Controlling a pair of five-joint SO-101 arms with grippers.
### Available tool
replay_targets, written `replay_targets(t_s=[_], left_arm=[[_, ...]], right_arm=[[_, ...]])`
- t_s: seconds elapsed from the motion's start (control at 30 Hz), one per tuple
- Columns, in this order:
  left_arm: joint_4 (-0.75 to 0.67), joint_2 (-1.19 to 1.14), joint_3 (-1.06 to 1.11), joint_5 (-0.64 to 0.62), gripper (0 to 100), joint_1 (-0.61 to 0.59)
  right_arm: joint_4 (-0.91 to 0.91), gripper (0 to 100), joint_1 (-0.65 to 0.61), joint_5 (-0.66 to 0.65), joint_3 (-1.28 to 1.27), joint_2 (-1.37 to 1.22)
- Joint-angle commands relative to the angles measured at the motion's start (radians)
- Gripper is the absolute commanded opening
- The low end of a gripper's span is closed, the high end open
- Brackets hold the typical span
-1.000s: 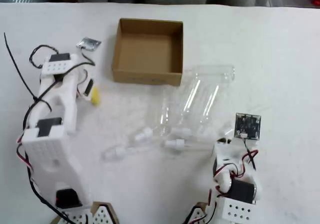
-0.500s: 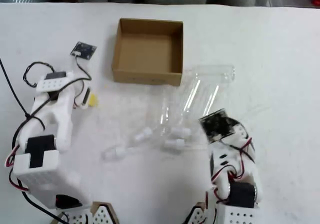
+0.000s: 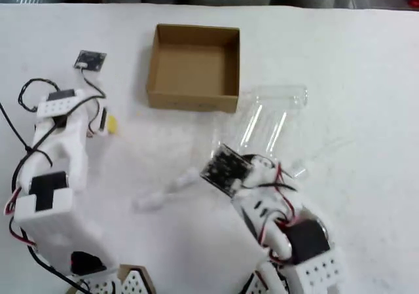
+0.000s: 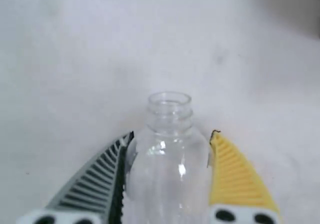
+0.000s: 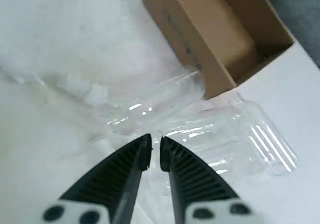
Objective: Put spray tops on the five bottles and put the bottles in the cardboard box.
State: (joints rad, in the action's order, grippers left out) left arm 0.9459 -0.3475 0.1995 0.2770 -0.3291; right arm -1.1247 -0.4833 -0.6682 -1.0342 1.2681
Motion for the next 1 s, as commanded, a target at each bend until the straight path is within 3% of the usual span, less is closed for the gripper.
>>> replay_targets(t_s=[0.0, 0.2, 0.4, 0.53, 0.77, 0.97], left_arm=[[0.114, -0.073, -0.201, -0.031, 10, -0.031], [0.285, -0.262, -0.476, -0.164, 10, -0.079], [0.404, -0.375, -0.651, -0.163, 10, -0.081], [0.422, -0.4, -0.689, -0.163, 10, -0.081], [0.422, -0.401, -0.694, -0.163, 10, -0.079], [0.422, -0.403, -0.694, -0.163, 10, -0.079]], right_arm=[[-0.007, 2.4, -0.067, -0.011, 0.169, -0.208], [-0.088, 2.5, -0.239, -0.02, 0.315, -0.437], [-0.157, 2.5, -0.414, -0.247, 0.324, -0.578], [-0.163, 3.5, -0.473, -0.336, 0.327, -0.638], [-0.179, 20.7, -0.516, -0.365, 0.454, -0.8], [-0.18, 21.2, -0.572, -0.358, 0.649, -0.99]])
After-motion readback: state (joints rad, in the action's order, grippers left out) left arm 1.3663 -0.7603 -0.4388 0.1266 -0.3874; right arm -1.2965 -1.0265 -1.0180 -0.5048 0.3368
